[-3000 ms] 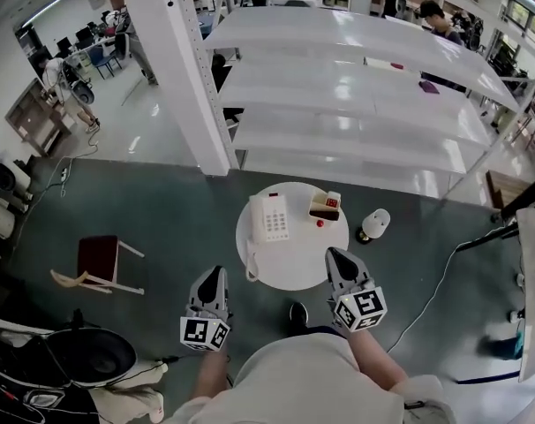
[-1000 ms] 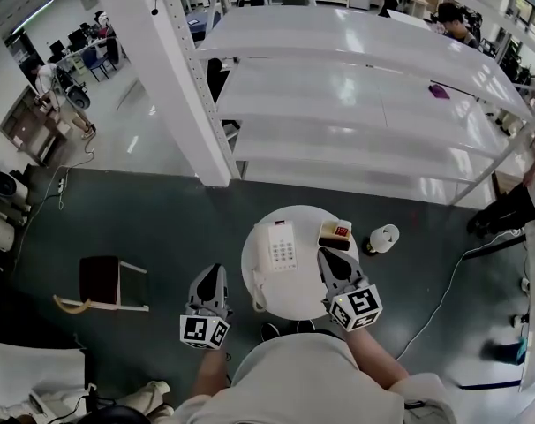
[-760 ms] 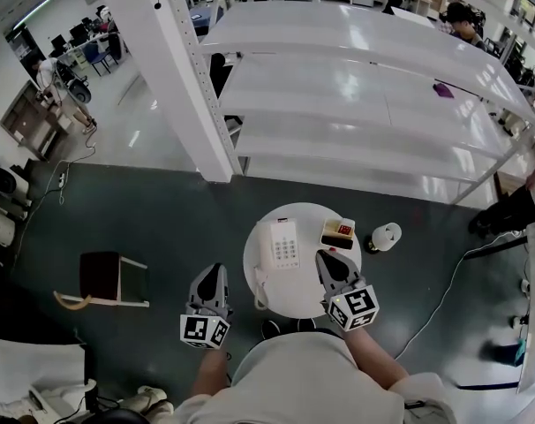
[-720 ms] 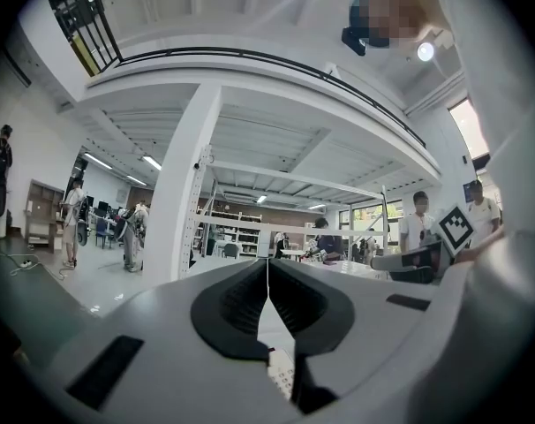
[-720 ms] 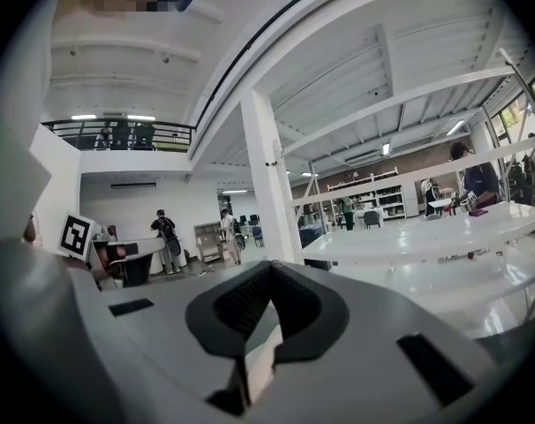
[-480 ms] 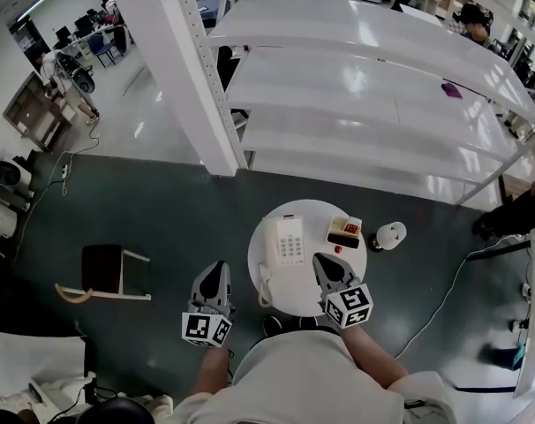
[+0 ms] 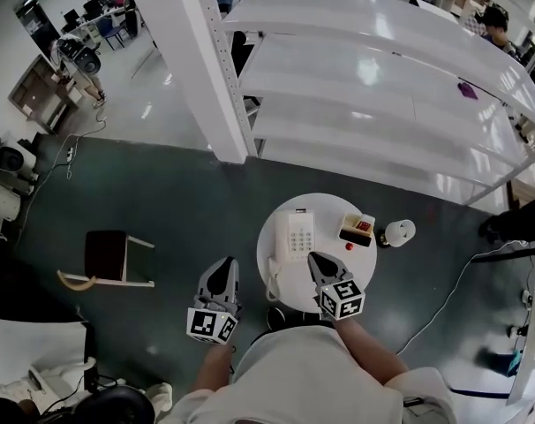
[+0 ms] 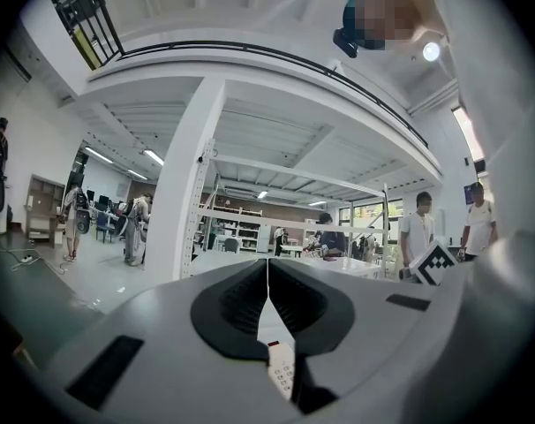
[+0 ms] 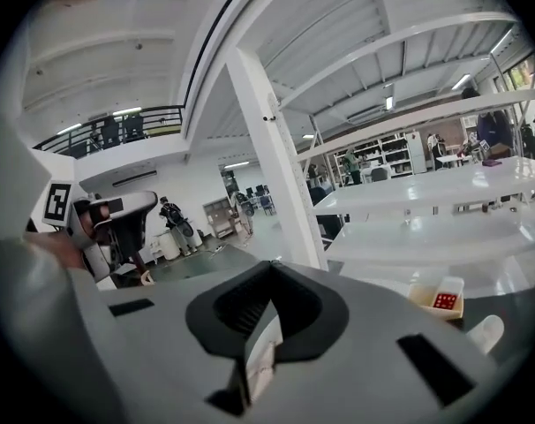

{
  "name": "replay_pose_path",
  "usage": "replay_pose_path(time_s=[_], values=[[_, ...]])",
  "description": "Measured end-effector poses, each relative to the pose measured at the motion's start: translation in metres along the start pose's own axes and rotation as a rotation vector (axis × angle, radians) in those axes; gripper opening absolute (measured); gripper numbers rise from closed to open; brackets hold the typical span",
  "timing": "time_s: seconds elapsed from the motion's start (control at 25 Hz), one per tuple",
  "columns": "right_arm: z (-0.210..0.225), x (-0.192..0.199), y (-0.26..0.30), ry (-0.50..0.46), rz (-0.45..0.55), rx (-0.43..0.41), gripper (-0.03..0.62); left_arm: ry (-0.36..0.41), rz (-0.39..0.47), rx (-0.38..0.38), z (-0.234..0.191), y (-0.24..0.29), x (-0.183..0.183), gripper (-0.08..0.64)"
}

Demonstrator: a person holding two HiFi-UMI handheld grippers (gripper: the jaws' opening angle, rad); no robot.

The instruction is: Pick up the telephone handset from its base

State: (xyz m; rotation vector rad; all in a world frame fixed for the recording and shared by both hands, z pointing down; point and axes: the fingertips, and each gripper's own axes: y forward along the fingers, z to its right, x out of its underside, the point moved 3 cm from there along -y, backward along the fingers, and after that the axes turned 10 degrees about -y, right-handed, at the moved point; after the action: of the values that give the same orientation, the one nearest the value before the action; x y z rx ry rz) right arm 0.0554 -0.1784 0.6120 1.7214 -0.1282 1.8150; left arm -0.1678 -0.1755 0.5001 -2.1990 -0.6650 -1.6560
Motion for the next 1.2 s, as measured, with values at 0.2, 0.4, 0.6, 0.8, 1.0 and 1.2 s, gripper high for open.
replay_pose_path(time_s=[0.2, 0.4, 0.6, 0.8, 1.0, 1.2], values=[[-0.005, 0.015, 0.024, 0.012, -0.061, -0.02, 0.012, -0.01, -0.01, 0.01, -0.002, 0.0, 0.001, 0.021], [-0.01, 0.034, 0.047, 0.017, -0.12, -0.043, 0.054, -0.012, -0.023, -0.002, -0.009, -0.004, 0.002, 0.021], [-0.017, 0.048, 0.065, 0.02, -0.172, -0.048, 0.146, -0.019, -0.037, -0.015, -0.017, -0.012, 0.002, 0.021], [-0.02, 0.061, 0.089, 0.014, -0.221, -0.055, 0.23, -0.027, -0.048, -0.03, -0.025, -0.016, 0.003, 0.021], [-0.016, 0.078, 0.112, 0.048, -0.27, -0.046, 0.334, -0.024, -0.048, -0.036, -0.033, -0.019, 0.003, 0.021], [-0.007, 0.094, 0.133, 0.06, -0.336, -0.034, 0.376, -0.027, -0.05, -0.048, -0.041, -0.021, 0.002, 0.021]])
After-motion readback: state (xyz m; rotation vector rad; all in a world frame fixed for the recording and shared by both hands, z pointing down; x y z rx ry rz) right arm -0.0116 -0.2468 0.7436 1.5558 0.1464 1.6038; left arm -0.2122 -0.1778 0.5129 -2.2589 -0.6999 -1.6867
